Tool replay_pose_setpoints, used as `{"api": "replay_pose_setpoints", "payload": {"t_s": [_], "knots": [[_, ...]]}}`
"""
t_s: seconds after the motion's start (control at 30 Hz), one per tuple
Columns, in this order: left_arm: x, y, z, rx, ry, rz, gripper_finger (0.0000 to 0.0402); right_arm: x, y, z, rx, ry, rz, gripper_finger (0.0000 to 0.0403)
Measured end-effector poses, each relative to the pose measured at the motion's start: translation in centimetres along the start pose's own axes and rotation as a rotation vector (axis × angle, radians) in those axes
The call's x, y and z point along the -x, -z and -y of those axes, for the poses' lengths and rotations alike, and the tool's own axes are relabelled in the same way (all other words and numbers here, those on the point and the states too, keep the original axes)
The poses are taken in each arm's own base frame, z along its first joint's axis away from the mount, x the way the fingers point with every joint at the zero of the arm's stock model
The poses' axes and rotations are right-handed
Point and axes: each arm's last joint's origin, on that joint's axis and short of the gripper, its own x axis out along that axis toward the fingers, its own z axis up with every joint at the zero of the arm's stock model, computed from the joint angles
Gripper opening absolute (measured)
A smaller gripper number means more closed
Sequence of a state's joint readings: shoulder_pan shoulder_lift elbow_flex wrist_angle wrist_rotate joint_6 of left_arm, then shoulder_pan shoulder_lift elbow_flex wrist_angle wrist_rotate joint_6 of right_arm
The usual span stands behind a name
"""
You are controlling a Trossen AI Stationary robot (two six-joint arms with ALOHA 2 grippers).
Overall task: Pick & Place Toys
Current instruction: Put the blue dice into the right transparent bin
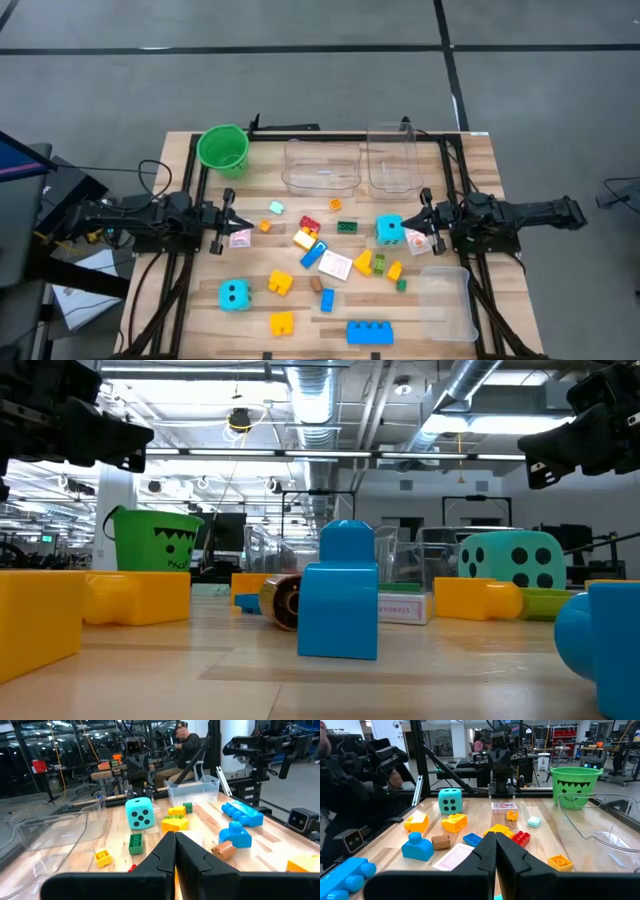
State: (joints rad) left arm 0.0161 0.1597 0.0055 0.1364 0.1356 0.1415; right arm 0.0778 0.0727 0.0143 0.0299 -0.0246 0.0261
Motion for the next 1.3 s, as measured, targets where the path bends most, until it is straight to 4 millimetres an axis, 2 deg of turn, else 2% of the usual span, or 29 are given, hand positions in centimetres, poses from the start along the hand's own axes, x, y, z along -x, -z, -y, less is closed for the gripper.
{"api": "replay_pose_setpoints", "payload": {"t_s": [0.77,1.0,1.07,1.17,1.3], "knots": [[-0.3,0.4,0.0,-0.028,0.008,-0.049,0.0,0.0,0.0,0.0,0.0,0.0,0.0,0.0],[-0.3,-0.5,-0.4,-0.042,-0.102,0.035,0.0,0.0,0.0,0.0,0.0,0.0,0.002,0.0],[-0.3,-0.8,-0.4,-0.044,-0.106,0.072,0.0,0.0,-0.4,0.0,-0.046,-0.002,0.036,0.0],[-0.2,-1.6,-0.5,-0.042,-0.116,0.147,0.0,0.0,-0.9,-0.1,-0.231,-0.015,0.094,0.0],[0.1,-2.8,-0.7,0.076,-0.142,0.285,0.0,0.3,-2.2,0.0,-0.334,-0.02,0.229,0.0]]}}
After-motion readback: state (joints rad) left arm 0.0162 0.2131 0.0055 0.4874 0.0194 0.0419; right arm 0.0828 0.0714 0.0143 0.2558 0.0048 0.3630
